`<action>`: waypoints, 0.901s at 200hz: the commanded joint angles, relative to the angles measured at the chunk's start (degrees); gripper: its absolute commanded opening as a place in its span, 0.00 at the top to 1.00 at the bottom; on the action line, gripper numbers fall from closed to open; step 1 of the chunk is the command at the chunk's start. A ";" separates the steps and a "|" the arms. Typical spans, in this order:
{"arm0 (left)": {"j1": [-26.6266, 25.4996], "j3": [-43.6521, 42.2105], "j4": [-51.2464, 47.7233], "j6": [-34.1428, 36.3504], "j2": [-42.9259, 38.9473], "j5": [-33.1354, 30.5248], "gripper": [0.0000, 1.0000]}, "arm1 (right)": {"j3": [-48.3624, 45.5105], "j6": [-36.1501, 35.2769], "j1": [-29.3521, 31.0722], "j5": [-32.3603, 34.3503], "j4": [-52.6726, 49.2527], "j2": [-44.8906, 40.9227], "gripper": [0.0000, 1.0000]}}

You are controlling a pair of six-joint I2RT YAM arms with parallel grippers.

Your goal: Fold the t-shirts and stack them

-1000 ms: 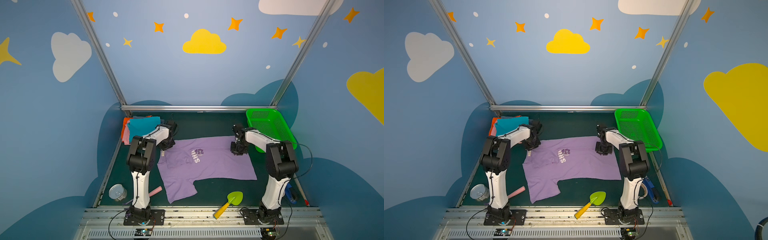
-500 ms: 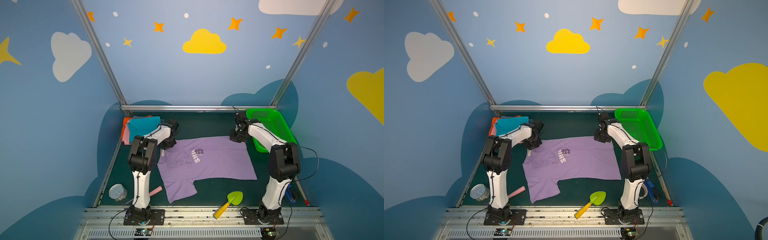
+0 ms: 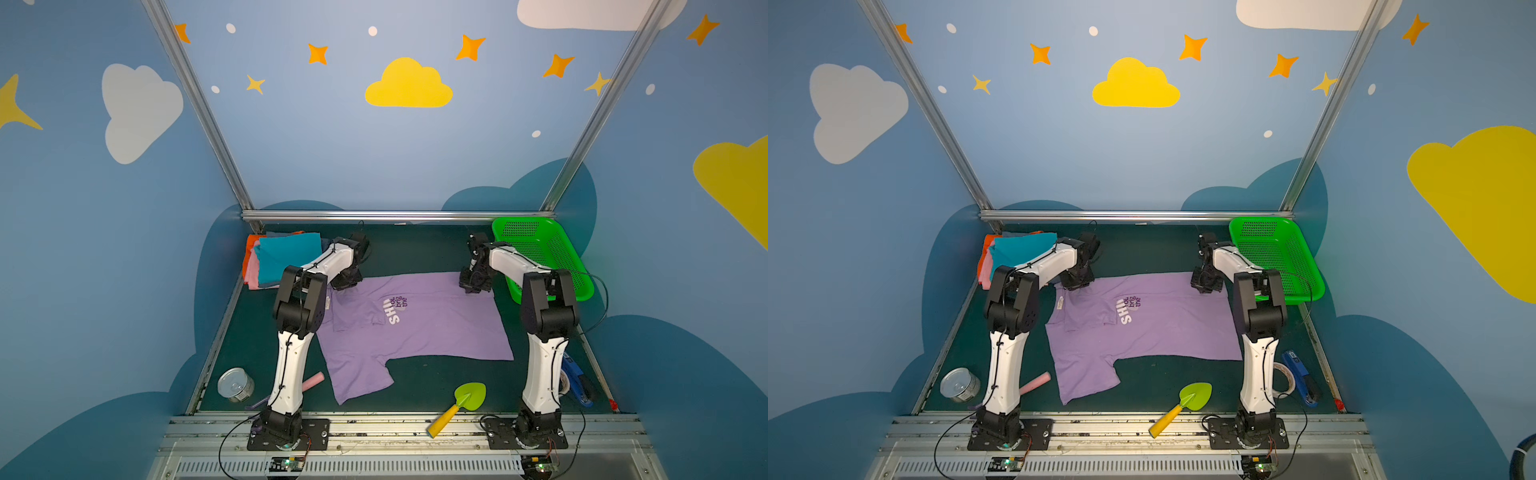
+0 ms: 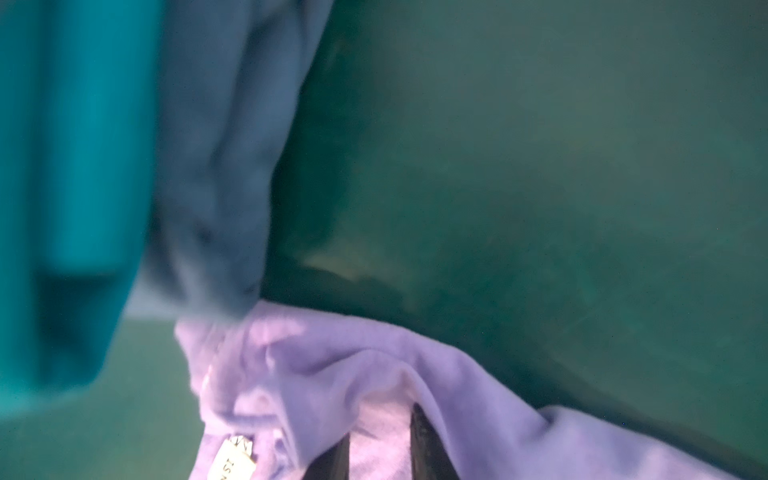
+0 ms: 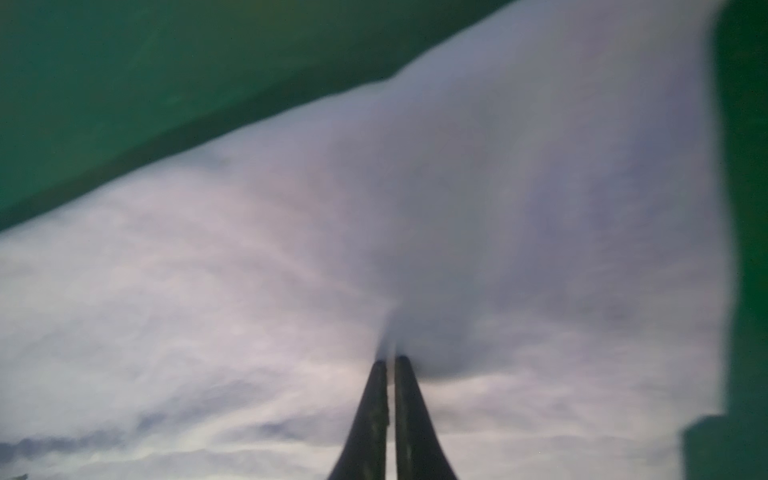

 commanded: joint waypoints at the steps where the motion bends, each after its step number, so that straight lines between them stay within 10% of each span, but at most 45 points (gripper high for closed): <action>1: 0.39 2.16 0.02 1.68 3.84 1.32 0.72 | -0.04 0.87 -3.63 0.04 -1.21 -1.47 0.90; 115: -0.10 10.06 -3.40 2.62 0.36 4.27 0.71 | -0.71 0.39 -2.72 -2.62 -1.26 -7.06 0.90; 180: -1.74 -7.57 -1.79 0.55 -25.70 0.35 0.68 | -8.79 1.56 6.34 5.30 0.05 -20.52 0.92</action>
